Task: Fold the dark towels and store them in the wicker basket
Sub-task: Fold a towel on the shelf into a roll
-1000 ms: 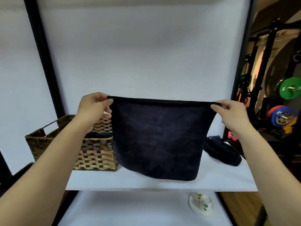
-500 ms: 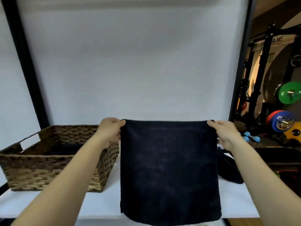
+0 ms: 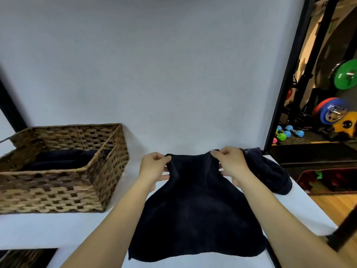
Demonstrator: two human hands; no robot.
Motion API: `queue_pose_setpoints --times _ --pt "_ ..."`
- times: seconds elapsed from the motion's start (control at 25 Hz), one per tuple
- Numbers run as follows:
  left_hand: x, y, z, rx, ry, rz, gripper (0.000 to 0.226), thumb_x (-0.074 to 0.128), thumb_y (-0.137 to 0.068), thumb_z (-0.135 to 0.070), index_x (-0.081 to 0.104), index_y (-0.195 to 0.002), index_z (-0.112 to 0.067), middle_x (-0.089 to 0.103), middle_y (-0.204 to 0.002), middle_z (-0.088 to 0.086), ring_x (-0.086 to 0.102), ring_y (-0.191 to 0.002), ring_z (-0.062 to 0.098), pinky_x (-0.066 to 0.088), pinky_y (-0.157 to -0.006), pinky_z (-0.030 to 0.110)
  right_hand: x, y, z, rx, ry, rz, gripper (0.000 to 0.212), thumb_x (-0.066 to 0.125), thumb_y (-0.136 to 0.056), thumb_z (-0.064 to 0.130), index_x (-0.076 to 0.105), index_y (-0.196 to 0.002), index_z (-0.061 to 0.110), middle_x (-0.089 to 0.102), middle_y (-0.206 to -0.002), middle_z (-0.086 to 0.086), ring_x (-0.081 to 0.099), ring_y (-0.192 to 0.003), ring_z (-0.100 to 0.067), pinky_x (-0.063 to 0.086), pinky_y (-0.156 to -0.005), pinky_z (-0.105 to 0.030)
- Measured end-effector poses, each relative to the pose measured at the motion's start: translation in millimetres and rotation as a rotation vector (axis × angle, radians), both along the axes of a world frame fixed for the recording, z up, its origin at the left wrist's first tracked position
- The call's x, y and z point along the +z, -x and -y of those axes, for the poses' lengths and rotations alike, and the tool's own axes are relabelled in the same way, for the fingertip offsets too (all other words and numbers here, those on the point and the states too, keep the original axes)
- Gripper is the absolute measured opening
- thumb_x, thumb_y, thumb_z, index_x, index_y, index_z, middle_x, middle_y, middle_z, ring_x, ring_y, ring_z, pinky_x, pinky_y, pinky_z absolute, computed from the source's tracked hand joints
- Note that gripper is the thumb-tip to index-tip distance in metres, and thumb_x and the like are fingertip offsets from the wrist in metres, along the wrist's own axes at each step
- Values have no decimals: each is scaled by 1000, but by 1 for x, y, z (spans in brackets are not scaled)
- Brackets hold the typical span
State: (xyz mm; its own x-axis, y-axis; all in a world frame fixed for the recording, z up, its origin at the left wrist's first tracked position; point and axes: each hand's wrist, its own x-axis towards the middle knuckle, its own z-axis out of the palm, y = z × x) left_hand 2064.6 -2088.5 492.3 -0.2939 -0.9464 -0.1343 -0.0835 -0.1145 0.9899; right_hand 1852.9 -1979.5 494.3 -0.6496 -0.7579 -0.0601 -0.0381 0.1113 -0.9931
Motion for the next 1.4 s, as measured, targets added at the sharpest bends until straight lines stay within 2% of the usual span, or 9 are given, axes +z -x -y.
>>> queue_pose_setpoints --times 0.16,0.4,0.72,0.8,0.88,0.96,1.08,1.24,1.4 --pt "-12 22 -36 -71 59 -34 9 69 -93 -12 67 -88 -5 71 -87 11 71 -78 24 58 -61 33 -8 -51 6 117 30 -198 21 73 -88 25 64 -79 8 64 -71 -3 60 -64 -19 58 -63 -50" --pt "-23 11 -52 -29 135 -67 12 67 -93 -12 73 -82 -12 74 -89 15 72 -86 36 62 -78 54 -18 -84 -6 156 68 -341 6 70 -89 24 69 -84 21 69 -75 8 63 -64 -8 60 -76 -44" --pt "-12 -23 -66 -131 375 -7 13 73 -90 -11 72 -97 -22 75 -94 -4 70 -95 12 55 -92 35 -17 -106 -31 302 273 14 24 57 -98 0 73 -96 17 75 -98 -8 73 -98 -22 60 -89 -34" --pt "-4 -36 -66 -172 378 -30 12 71 -91 -9 74 -95 -19 76 -95 3 71 -96 23 56 -94 43 -16 -107 -36 249 284 -144 17 65 -93 3 67 -100 18 69 -99 -3 68 -98 -15 56 -86 -23" --pt "7 -51 -68 -249 383 -42 13 69 -92 -6 74 -92 -18 76 -96 8 71 -95 26 56 -94 43 -13 -98 -40 195 199 -552 30 71 -88 16 60 -113 29 54 -115 8 50 -111 -5 39 -94 -13" --pt "17 -67 -69 -314 425 -20 15 69 -92 -4 74 -90 -18 75 -94 7 70 -92 21 55 -92 38 -3 -87 -42 238 91 -884 44 72 -86 30 55 -125 40 36 -130 16 29 -121 -3 21 -102 -17" --pt "30 -88 -74 -341 451 -9 18 70 -91 -2 74 -88 -19 73 -90 3 69 -90 17 55 -89 31 16 -80 -43 312 12 -1142 31 69 -84 44 58 -113 41 28 -139 16 20 -127 -8 11 -103 -28" --pt "45 -119 -80 -287 492 10 9 70 -91 -1 73 -94 -8 74 -92 8 68 -90 18 52 -91 34 20 -81 -45 464 -166 -1308 30 61 -89 59 65 -106 34 40 -134 14 28 -124 -17 19 -105 -31" --pt "66 -154 -82 -144 489 50 8 71 -90 -2 73 -91 -10 73 -87 6 68 -84 16 54 -81 31 40 -89 -62 469 -41 -963 23 67 -90 52 62 -83 31 59 -97 14 49 -95 -11 43 -88 -26"
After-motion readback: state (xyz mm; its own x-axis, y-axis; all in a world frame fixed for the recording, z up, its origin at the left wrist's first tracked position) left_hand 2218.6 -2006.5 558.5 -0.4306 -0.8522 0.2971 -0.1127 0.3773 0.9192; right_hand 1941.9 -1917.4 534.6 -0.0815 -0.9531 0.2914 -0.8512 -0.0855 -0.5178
